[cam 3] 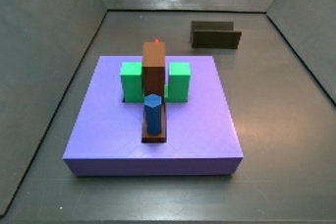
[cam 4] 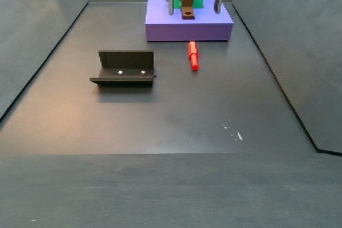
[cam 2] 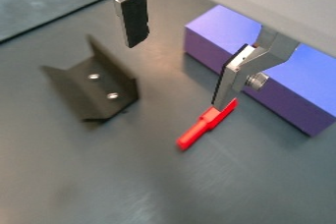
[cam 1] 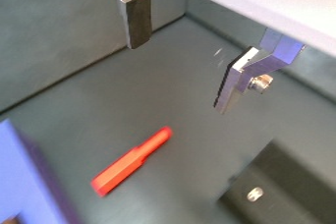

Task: Pick up the red object. Move up. Place the red object on the fixture. Regrasp the red object. Move to above the board. Insert the red object.
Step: Pick up the red object.

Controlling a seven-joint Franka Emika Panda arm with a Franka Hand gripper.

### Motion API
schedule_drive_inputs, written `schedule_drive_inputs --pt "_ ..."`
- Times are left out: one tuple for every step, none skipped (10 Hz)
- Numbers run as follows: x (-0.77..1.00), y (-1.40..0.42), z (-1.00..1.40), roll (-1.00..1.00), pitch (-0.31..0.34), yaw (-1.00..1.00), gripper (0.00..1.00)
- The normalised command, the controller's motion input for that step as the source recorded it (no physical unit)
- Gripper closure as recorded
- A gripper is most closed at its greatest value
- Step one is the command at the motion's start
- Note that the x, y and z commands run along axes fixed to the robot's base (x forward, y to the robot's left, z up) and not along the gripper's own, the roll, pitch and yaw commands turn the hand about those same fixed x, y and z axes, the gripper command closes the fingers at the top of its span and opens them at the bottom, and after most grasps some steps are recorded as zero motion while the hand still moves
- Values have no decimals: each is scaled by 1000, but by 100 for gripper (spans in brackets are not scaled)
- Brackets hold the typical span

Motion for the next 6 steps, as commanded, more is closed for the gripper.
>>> schedule_drive_inputs --pt "-300 -623 -743 29 -211 11 0" --pt "-331 -580 -774 17 -216 0 0" --pt "-63 -471 -734 0 -150 40 0" --pt "-57 -469 -731 0 -151 17 0" --pt "-17 -451 -626 1 -120 46 0" --pt "0 -346 -431 0 -90 111 0"
